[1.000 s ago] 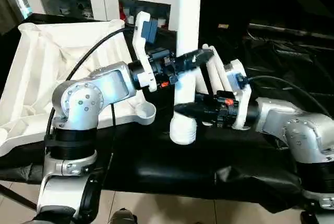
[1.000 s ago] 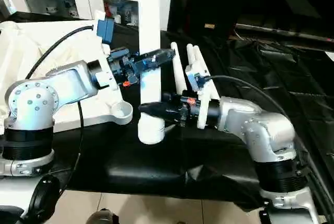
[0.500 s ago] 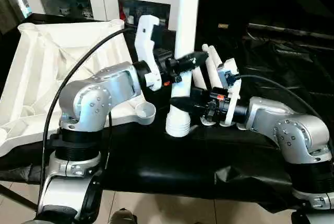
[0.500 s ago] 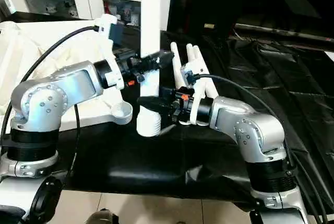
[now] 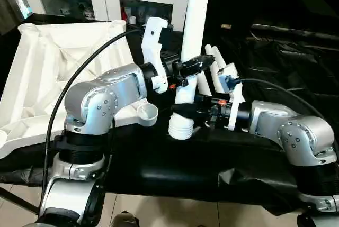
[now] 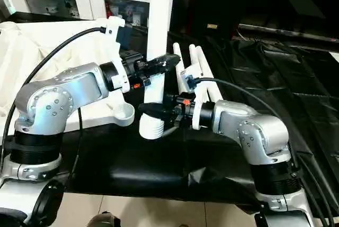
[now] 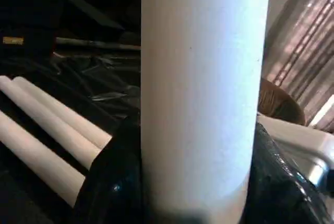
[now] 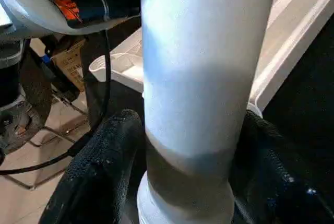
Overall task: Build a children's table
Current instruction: Pick table leg
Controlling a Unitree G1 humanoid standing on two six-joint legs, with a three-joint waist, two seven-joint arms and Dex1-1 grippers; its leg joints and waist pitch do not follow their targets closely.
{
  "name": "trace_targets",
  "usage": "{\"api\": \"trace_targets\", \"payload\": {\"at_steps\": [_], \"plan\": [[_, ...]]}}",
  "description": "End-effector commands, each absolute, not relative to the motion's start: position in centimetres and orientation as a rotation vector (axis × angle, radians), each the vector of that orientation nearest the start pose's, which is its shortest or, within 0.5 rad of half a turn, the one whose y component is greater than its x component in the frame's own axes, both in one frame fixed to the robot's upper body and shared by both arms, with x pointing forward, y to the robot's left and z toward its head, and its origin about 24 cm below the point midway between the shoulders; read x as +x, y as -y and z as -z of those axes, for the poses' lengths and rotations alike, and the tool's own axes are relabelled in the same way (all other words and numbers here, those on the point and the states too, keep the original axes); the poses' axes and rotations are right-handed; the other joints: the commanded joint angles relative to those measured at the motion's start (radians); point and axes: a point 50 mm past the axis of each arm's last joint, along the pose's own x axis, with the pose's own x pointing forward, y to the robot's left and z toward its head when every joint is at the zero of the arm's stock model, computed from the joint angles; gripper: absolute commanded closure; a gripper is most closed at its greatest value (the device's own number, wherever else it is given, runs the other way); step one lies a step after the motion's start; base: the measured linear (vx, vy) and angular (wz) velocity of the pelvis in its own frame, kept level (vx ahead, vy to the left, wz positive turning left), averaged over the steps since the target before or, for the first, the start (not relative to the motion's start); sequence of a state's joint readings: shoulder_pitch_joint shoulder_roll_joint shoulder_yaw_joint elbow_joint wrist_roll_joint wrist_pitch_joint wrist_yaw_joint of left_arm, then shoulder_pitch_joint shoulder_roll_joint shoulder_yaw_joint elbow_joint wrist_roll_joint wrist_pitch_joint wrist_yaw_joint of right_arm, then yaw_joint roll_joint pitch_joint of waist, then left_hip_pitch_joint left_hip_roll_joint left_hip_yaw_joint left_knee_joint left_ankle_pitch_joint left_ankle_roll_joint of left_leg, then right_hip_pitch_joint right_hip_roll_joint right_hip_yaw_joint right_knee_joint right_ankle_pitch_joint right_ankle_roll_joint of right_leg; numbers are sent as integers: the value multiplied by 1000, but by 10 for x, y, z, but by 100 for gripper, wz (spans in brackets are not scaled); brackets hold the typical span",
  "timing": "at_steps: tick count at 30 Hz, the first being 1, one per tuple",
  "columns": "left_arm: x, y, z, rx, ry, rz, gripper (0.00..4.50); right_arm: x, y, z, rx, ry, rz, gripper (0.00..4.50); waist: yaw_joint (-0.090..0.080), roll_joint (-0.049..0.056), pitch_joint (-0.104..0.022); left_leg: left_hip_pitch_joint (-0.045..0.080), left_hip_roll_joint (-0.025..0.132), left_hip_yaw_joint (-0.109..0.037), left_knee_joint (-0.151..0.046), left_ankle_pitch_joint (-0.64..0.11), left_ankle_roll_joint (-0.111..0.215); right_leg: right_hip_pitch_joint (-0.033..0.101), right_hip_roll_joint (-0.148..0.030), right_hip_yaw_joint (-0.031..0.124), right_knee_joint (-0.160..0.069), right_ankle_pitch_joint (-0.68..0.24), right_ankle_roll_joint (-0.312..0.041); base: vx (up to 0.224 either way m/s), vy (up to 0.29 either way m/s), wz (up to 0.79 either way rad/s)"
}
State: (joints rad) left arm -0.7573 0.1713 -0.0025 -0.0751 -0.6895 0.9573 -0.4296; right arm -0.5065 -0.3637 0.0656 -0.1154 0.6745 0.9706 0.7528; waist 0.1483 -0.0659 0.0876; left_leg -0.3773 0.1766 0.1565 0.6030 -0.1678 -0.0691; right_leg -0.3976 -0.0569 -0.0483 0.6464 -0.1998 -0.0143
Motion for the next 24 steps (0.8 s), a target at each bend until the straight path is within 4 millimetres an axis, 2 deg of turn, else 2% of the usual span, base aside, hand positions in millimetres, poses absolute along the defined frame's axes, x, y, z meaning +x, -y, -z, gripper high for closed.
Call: {"api": "trace_targets", "payload": {"at_steps": [1, 6, 10, 14, 15, 19, 21, 24], "plan": [[308, -59, -217, -237, -91, 1082, 264, 285, 109, -143, 254, -375, -1191, 162, 2, 6, -91, 10, 40, -7, -61, -102, -39, 60, -80, 46, -79, -127, -145, 0, 0, 0], [302, -57, -219, -270, -94, 1136, 264, 284, 110, -143, 255, -383, -1209, 162, 2, 4, -90, 10, 39, -5, -59, -97, -36, 60, -79, 46, -78, -116, -157, 0, 0, 0], [301, -58, -217, -268, -101, 1153, 264, 281, 110, -143, 261, -385, -1231, 162, 2, 5, -90, 10, 40, -6, -60, -110, -36, 59, -79, 46, -81, -145, -146, 0, 0, 0], [299, -58, -217, -277, -105, 1171, 264, 279, 110, -143, 264, -391, -1255, 162, 2, 4, -91, 9, 40, -6, -60, -98, -36, 60, -79, 45, -79, -129, -147, 0, 0, 0], [299, -58, -218, -277, -106, 1175, 264, 279, 110, -143, 265, -392, -1259, 190, 2, 4, -91, 8, 40, -6, -60, -94, -35, 60, -78, 45, -78, -123, -149, 0, 0, 0], [297, -57, -217, -273, -112, 1185, 264, 278, 110, -143, 266, -394, -1266, 212, 2, 4, -91, 9, 40, -6, -59, -96, -35, 60, -79, 45, -78, -123, -153, 0, 0, 0], [297, -57, -217, -274, -114, 1187, 264, 277, 110, -143, 264, -397, -1270, 240, 2, 4, -90, 9, 40, -5, -59, -98, -34, 60, -79, 46, -79, -131, -149, 0, 0, 0], [297, -58, -217, -282, -114, 1188, 264, 276, 111, -142, 259, -403, -1276, 246, 2, 5, -90, 9, 40, -6, -59, -99, -36, 59, -78, 46, -79, -135, -146, 0, 0, 0]]}}
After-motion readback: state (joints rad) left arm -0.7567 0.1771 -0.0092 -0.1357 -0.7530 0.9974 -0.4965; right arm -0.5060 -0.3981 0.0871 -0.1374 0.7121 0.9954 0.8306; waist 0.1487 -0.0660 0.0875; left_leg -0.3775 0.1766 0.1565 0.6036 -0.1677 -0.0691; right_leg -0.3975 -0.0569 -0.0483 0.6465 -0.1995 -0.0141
